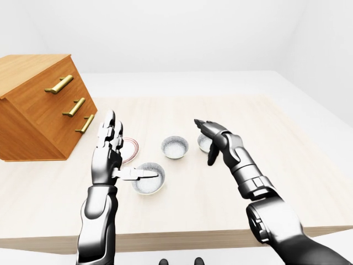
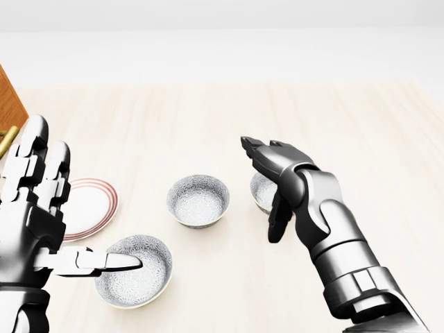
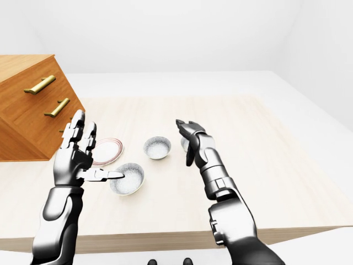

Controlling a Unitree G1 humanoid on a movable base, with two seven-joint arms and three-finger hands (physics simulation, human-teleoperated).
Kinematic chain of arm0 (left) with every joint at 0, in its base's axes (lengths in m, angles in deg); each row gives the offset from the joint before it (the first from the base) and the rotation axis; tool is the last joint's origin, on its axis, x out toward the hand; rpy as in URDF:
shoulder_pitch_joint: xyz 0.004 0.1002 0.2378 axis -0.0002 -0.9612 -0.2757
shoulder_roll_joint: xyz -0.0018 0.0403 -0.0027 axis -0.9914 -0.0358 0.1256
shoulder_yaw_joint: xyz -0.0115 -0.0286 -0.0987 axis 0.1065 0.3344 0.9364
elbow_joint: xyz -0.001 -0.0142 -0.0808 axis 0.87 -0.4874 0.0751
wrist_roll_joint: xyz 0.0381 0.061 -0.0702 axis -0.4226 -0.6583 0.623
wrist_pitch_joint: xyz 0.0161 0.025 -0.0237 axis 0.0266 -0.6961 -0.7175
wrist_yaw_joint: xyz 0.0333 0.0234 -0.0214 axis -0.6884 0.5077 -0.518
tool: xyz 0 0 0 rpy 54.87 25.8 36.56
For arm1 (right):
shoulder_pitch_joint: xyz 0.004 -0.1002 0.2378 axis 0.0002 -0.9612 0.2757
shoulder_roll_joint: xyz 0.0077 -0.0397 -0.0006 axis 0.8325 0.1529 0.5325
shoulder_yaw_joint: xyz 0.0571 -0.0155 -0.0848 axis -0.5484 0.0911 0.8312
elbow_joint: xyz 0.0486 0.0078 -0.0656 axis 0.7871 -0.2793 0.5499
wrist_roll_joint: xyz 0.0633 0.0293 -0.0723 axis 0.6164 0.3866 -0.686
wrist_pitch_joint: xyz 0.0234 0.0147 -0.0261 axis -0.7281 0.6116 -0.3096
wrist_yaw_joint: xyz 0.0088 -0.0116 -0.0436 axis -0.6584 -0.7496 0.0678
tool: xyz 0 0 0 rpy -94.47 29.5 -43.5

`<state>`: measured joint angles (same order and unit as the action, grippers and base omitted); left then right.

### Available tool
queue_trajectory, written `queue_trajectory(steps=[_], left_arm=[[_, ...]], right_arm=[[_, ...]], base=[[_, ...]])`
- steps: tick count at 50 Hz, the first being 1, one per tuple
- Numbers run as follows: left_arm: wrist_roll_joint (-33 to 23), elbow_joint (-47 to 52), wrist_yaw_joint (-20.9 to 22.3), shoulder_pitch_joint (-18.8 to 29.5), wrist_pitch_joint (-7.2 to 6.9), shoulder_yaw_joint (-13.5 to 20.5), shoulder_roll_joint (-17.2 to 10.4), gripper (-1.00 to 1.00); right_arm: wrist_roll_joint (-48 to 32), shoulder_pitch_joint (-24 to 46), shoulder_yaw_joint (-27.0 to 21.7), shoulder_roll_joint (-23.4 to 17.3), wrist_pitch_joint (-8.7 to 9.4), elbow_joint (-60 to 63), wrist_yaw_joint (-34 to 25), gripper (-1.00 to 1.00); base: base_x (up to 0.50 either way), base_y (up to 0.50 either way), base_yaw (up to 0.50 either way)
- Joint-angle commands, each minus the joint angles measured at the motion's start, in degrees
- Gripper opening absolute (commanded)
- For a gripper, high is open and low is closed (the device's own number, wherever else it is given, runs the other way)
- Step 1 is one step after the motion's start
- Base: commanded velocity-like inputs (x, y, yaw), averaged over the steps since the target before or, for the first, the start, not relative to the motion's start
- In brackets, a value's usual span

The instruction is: Stack the bowl at the front on the bowl in the middle.

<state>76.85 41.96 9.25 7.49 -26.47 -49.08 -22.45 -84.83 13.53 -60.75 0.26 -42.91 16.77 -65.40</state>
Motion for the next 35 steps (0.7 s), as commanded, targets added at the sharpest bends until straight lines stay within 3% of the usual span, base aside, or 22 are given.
queue_trajectory(steps=[1,15,35], left_arm=[[-0.11,-1.06,0.29,0.01,0.0,0.06,-0.13,1.0],[-0.26,-1.71,0.38,0.15,0.0,0.25,-0.24,1.0],[-0.46,-3.55,0.79,0.05,0.0,0.1,-0.22,1.0]], right_arm=[[-6.64,7.58,1.44,-1.93,0.0,-10.88,-8.69,1.0],[-10.16,10.98,1.27,-2.44,0.0,-19.18,-14.14,1.0],[-8.87,11.16,1.79,-0.39,0.0,-25.41,-8.11,1.0]], base=[[0.0,0.0,0.0],[0.0,0.0,0.0],[0.0,0.0,0.0]])
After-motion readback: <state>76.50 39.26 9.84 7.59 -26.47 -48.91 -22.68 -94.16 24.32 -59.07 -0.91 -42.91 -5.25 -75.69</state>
